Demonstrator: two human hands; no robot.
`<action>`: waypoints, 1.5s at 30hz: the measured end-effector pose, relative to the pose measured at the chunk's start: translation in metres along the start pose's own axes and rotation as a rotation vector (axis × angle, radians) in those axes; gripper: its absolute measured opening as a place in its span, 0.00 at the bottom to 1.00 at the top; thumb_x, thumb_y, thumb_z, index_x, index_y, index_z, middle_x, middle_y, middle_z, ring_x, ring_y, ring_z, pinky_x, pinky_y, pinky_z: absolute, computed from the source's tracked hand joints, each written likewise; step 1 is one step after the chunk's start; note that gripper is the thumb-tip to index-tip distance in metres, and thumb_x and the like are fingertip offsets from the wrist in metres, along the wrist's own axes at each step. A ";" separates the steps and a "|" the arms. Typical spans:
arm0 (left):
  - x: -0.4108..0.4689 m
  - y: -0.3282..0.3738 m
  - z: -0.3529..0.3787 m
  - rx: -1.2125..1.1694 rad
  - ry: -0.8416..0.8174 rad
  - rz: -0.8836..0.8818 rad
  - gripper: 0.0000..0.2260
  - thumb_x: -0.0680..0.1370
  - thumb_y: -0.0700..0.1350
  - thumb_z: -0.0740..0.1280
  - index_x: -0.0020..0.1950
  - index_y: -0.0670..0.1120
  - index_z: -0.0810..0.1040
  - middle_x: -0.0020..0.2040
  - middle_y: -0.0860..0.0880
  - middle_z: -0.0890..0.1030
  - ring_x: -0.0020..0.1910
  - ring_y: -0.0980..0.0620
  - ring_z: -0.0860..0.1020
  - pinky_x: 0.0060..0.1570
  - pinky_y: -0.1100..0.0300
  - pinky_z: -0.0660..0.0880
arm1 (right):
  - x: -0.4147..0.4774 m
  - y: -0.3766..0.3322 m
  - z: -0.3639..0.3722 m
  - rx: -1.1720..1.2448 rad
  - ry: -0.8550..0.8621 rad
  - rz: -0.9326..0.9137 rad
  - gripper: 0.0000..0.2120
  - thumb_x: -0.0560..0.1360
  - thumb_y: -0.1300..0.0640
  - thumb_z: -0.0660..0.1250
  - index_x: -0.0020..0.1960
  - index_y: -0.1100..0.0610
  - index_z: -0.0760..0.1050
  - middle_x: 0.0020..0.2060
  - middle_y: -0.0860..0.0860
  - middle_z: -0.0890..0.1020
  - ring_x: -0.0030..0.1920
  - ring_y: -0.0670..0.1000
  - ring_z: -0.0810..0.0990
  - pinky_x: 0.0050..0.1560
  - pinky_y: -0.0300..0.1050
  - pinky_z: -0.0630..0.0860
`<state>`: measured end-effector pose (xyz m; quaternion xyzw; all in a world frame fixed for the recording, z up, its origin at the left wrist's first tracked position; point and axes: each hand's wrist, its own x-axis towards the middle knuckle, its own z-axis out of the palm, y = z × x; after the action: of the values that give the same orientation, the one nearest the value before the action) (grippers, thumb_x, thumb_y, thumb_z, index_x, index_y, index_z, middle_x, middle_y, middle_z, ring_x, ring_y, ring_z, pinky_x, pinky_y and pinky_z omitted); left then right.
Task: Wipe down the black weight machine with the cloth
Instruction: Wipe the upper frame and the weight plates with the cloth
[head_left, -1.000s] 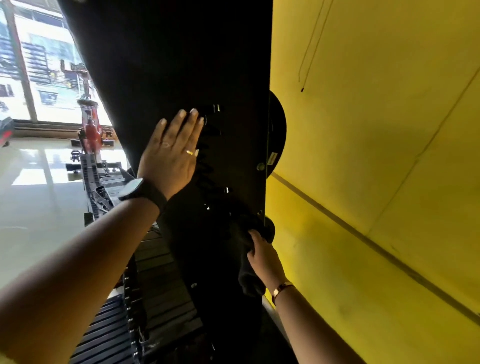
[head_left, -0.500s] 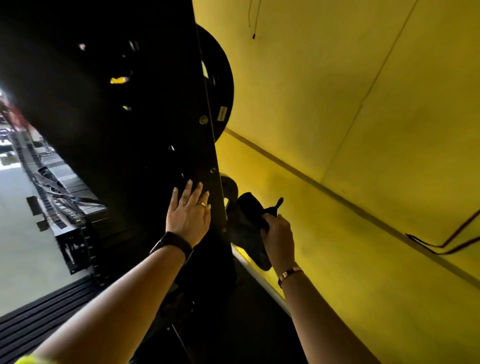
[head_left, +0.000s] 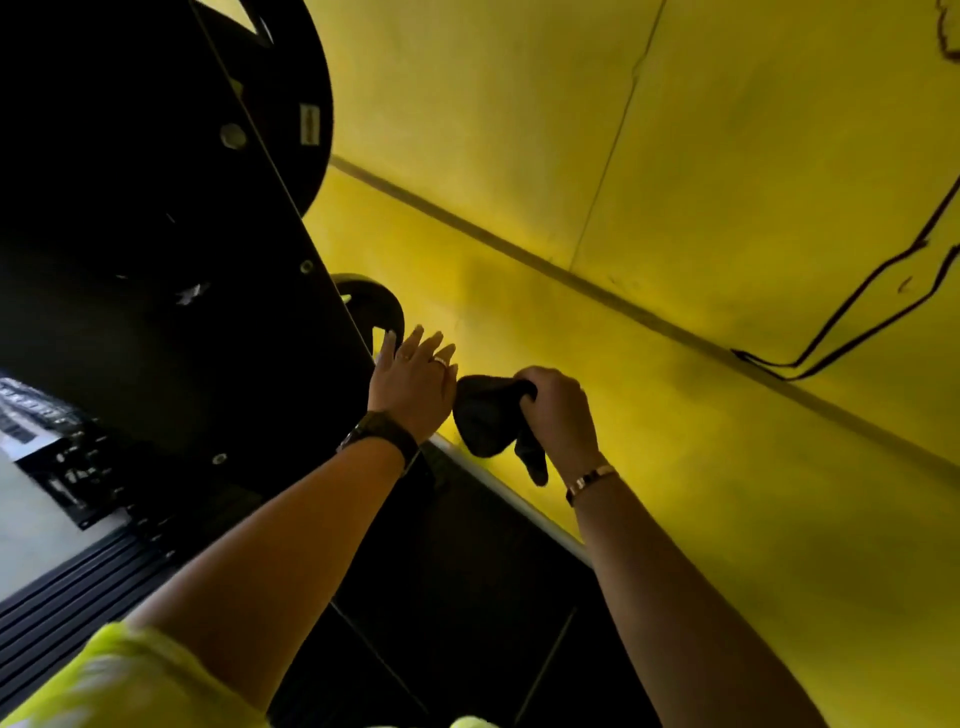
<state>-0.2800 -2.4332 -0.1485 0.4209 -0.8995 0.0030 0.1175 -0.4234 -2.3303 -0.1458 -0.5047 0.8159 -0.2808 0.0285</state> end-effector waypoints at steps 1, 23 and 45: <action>0.002 0.004 0.004 -0.007 -0.001 0.005 0.21 0.84 0.51 0.49 0.76 0.51 0.65 0.78 0.53 0.60 0.78 0.49 0.52 0.76 0.47 0.42 | 0.000 0.003 -0.001 0.000 0.004 0.016 0.14 0.75 0.67 0.60 0.57 0.60 0.79 0.53 0.58 0.82 0.53 0.58 0.79 0.51 0.49 0.74; 0.133 -0.043 0.066 -0.231 0.001 0.041 0.19 0.84 0.48 0.53 0.75 0.46 0.68 0.76 0.47 0.65 0.77 0.47 0.58 0.75 0.53 0.50 | 0.125 -0.008 0.054 -0.066 -0.071 0.075 0.15 0.78 0.66 0.59 0.61 0.60 0.78 0.56 0.58 0.81 0.56 0.58 0.78 0.52 0.43 0.72; 0.192 -0.100 0.052 -0.364 0.210 -0.014 0.16 0.82 0.44 0.60 0.68 0.39 0.75 0.67 0.40 0.76 0.71 0.40 0.69 0.73 0.47 0.57 | 0.211 -0.052 0.083 -0.036 -0.083 -0.008 0.14 0.76 0.64 0.62 0.60 0.59 0.78 0.56 0.58 0.81 0.56 0.60 0.77 0.52 0.49 0.73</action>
<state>-0.3340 -2.6483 -0.1675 0.3962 -0.8651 -0.1162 0.2848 -0.4567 -2.5601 -0.1401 -0.5198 0.8168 -0.2448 0.0519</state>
